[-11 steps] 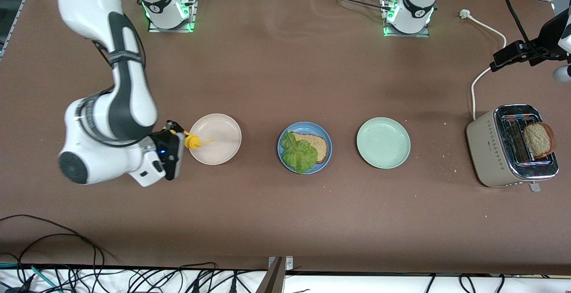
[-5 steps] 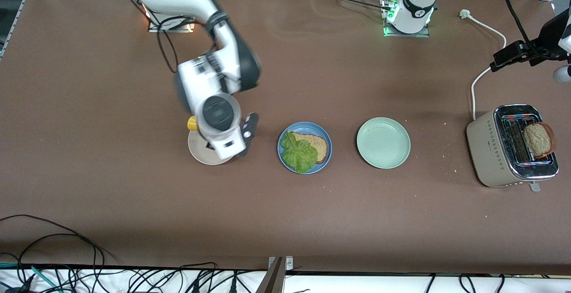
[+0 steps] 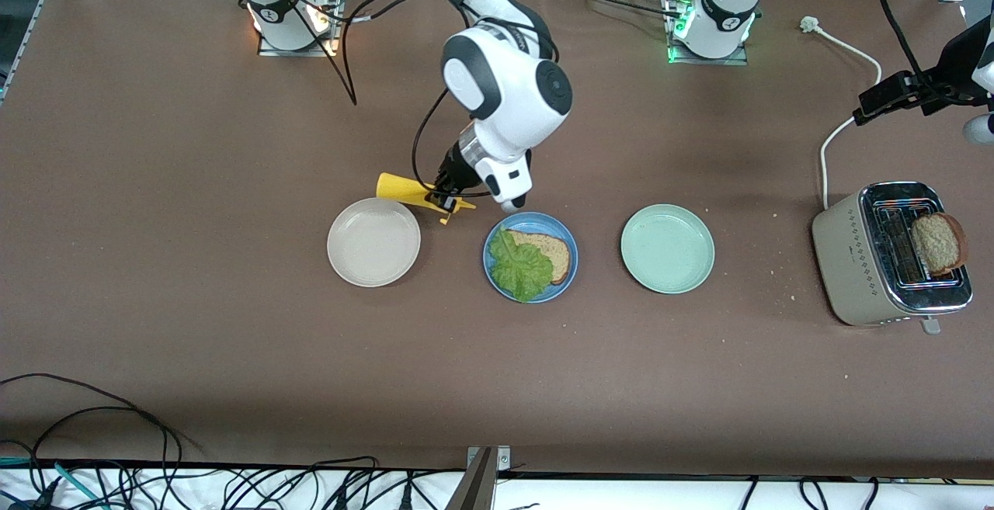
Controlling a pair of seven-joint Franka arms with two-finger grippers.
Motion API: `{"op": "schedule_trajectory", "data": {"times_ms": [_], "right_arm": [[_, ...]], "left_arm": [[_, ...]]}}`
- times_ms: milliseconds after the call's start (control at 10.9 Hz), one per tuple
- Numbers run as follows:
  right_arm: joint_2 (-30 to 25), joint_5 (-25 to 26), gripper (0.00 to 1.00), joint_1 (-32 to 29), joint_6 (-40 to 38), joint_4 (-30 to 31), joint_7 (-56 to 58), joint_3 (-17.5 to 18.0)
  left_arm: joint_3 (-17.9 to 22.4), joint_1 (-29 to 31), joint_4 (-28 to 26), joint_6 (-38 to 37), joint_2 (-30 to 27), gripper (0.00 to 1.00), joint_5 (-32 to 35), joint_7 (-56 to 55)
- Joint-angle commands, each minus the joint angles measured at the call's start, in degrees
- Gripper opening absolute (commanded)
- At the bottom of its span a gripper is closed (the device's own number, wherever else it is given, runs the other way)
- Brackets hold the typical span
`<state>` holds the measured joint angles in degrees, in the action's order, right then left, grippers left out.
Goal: Make sandwich in blue plate with both arms
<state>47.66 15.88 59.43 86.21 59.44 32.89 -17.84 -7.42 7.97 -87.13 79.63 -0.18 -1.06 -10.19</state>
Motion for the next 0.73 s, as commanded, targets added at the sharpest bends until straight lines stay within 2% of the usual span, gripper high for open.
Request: {"op": "schedule_trajectory", "data": {"times_ms": [0, 459, 551, 643], "right_arm": [[2.4, 3.5, 0.0, 0.9, -0.3, -0.7, -0.2, -0.5], [2.6, 3.0, 0.0, 0.8, 0.4, -0.8, 0.7, -0.4], [2.3, 1.1, 0.0, -0.3, 0.5, -0.8, 0.9, -0.5], [1.4, -2.9, 0.0, -2.5, 0.5, -0.9, 2.2, -0.5]], "left_arm": [[-0.1, 0.4, 1.3, -0.3, 0.4, 1.0, -0.7, 0.3], [-0.1, 0.4, 1.3, -0.3, 0.4, 1.0, -0.6, 0.3], [-0.1, 0.4, 1.4, 0.2, 0.4, 1.0, -0.4, 0.3], [-0.1, 0.4, 1.3, 0.5, 0.4, 1.0, -0.5, 0.3]]}}
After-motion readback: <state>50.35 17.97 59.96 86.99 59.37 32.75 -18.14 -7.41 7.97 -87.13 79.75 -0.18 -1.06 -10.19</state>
